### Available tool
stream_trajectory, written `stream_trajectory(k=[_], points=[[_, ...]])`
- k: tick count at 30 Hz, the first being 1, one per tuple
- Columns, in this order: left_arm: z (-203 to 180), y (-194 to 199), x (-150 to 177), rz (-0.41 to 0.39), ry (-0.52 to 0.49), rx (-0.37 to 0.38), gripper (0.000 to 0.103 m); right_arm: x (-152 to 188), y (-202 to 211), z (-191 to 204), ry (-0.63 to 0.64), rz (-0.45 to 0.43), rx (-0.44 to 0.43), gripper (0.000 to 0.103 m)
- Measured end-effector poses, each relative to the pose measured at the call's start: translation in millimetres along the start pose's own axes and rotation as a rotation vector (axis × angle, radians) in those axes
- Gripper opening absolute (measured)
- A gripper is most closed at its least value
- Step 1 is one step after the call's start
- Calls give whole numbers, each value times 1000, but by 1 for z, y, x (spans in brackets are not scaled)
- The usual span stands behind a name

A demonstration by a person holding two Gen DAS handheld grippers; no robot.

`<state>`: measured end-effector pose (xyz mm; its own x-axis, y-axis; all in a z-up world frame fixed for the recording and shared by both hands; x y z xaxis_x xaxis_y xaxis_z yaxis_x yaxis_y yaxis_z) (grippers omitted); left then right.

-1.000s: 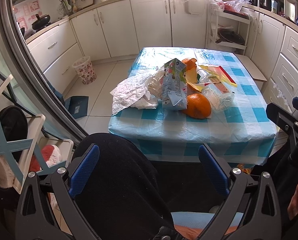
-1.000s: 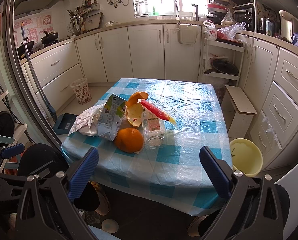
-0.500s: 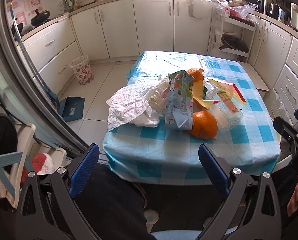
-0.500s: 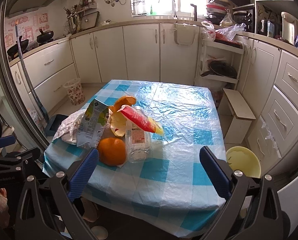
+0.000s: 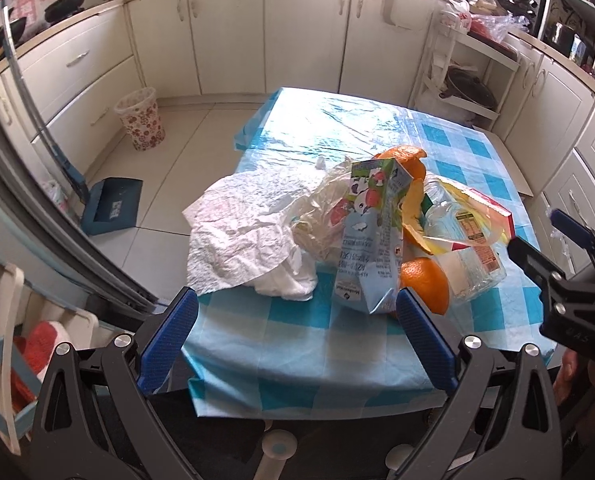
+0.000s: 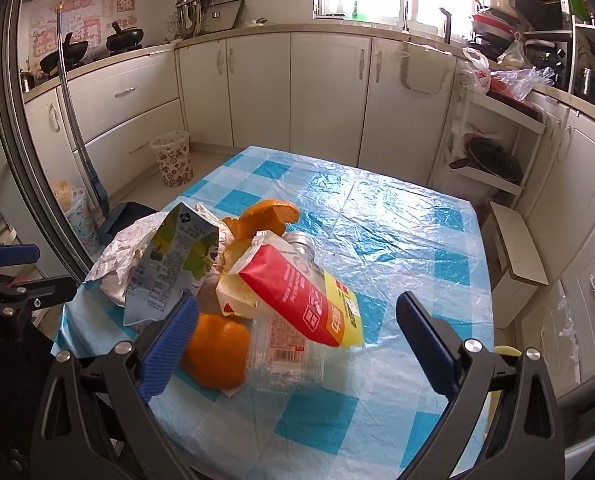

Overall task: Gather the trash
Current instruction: 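Grasp the cartoon juice carton with the left tool while the right tool grasps the red-and-yellow packet, then carry the carton with the left tool while the right tool drops the packet into the yellow bucket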

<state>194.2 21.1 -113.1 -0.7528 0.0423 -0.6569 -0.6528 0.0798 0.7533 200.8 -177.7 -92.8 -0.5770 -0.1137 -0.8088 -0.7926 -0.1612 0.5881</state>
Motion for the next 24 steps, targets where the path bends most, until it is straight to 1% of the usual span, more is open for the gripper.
stream_trajectory(k=[1,2,4,5,7,8,9,10,11,13,16,18,20,21,23,24], points=[[-2,-4,-3,-1,-4,8,95,-1,-5,0,2,10,-10,84],[-4,-7,-5,0,-8,18,95,0,-11,-1,6,26,-22,80],[-10,-18,-9,17,-14,42,95,1,-19,-2,10,42,-38,69],[-13,-24,-10,29,-11,55,95,2,-22,-3,0,49,-50,65],[-23,-40,-12,61,-14,86,95,4,-25,-6,-47,55,-85,48],[-26,-46,-12,71,-19,87,95,5,-25,-10,-78,57,-101,45],[-30,-53,-13,77,-27,82,95,5,-26,-13,-109,60,-118,35],[-33,-59,-14,82,-31,81,95,6,-27,-17,-148,64,-136,28],[-35,-65,-14,91,-36,81,95,5,-28,-21,-184,63,-151,26],[-40,-78,-13,119,-36,78,95,6,-27,-32,-257,60,-178,18],[-47,-91,-13,145,-36,81,95,6,-25,-45,-355,52,-213,15],[-51,-95,-14,145,-43,67,90,8,-25,-51,-405,53,-240,15],[-53,-96,-17,137,-43,50,72,9,-24,-54,-449,53,-268,14],[-53,-97,-17,138,-39,48,67,8,-23,-55,-471,53,-283,13],[-54,-99,-17,142,-22,66,44,8,-21,-57,-508,51,-304,11],[-54,-99,-17,142,-19,63,41,8,-19,-59,-523,50,-312,9]])
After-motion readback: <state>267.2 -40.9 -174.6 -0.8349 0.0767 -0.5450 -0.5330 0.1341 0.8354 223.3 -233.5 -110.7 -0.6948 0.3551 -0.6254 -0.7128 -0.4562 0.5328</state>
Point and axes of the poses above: each gripper's, at about its wrist camera, not at the fingertips, and y roughly against the way its jaws point, z to its left, x to its underside, the point moved 10 cm from there along -y, roughly the way its jaws point, and after that the axes turned 6 degrees about -z, right-handed, at the moved point
